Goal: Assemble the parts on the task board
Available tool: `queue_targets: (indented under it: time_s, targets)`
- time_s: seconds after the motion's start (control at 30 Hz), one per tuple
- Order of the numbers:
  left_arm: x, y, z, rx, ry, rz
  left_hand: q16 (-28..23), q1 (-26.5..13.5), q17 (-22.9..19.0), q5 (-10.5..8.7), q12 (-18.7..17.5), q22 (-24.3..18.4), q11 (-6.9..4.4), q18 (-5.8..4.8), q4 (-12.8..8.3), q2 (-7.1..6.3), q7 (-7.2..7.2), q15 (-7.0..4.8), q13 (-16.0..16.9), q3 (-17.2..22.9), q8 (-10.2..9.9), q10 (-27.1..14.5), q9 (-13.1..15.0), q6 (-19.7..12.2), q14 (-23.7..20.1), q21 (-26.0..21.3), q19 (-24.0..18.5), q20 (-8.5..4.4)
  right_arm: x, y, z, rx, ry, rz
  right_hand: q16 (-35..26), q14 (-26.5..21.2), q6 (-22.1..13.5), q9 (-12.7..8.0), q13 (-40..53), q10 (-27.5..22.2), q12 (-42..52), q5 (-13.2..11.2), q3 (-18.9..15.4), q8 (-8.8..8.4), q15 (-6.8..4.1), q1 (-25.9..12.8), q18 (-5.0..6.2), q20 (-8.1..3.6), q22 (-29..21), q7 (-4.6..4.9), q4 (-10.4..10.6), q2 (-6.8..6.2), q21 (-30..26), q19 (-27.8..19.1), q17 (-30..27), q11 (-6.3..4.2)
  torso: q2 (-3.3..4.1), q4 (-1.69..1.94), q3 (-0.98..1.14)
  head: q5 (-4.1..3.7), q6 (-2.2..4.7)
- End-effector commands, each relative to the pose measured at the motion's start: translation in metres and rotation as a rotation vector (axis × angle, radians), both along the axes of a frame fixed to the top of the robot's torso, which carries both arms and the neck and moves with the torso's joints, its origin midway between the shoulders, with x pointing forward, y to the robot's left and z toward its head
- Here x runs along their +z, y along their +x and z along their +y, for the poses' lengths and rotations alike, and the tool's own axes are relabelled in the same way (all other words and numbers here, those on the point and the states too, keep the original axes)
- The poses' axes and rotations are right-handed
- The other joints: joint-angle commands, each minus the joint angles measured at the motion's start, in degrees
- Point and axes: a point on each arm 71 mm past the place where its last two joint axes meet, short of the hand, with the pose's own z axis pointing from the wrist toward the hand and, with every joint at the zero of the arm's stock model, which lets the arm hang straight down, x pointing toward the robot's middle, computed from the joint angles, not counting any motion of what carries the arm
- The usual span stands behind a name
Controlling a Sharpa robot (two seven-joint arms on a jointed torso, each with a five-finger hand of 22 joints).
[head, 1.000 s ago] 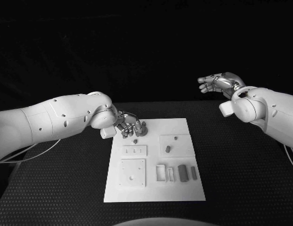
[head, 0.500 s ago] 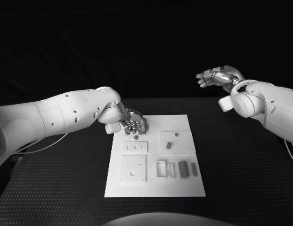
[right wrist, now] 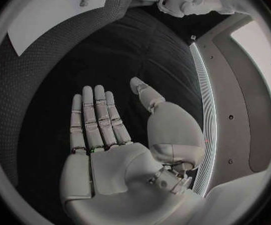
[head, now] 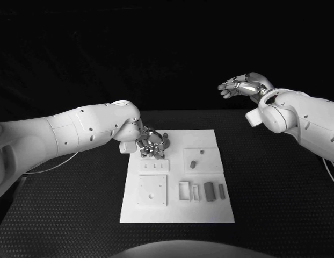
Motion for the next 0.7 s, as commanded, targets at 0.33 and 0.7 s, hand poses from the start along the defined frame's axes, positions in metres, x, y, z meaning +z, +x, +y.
queue_targets:
  time_s: [0.33, 0.7]
  targets:
    - [-0.012, -0.002, 0.0, -0.079, 0.074, 0.045, 1.1, -1.1, 0.0, 1.88, 1.0, 1.0, -0.33, -0.84, -0.1, 0.84, -4.59, -0.18, 0.1, 0.8, 0.4, 0.7, 6.2, 10.2, 0.7, 0.7, 0.1, -7.33, 0.001, -0.001, 0.004, 0.01, -0.022, -0.014, -0.4, -0.3, 0.0, -0.3, -0.3, 0.4, -0.6, 0.4, 0.5, -0.35, 0.36, 0.8, -1.07, -0.1, 0.1, 0.34, 0.1, 0.02, -0.5, -0.5, -0.4, 0.03, 0.0, -0.03, -0.03, 0.3, -0.4]
    - [-0.019, -0.002, 0.002, -0.105, 0.097, 0.076, 1.3, -0.4, 0.0, 2.38, 1.2, 1.0, -0.23, -0.82, -0.1, 0.06, -4.61, -0.12, 0.1, 1.2, 0.2, 0.6, 6.6, 10.2, 0.4, 0.8, -0.2, -7.42, 0.002, -0.003, 0.007, 0.017, -0.021, -0.012, -0.4, -0.4, 0.0, -0.5, -0.6, 0.6, -0.8, 0.7, 0.6, -0.36, 0.49, 0.7, -1.11, -0.06, 0.2, 0.37, 0.2, -0.01, -0.6, -0.7, -0.7, 0.05, -0.04, -0.05, 0.02, 0.41, -0.69]
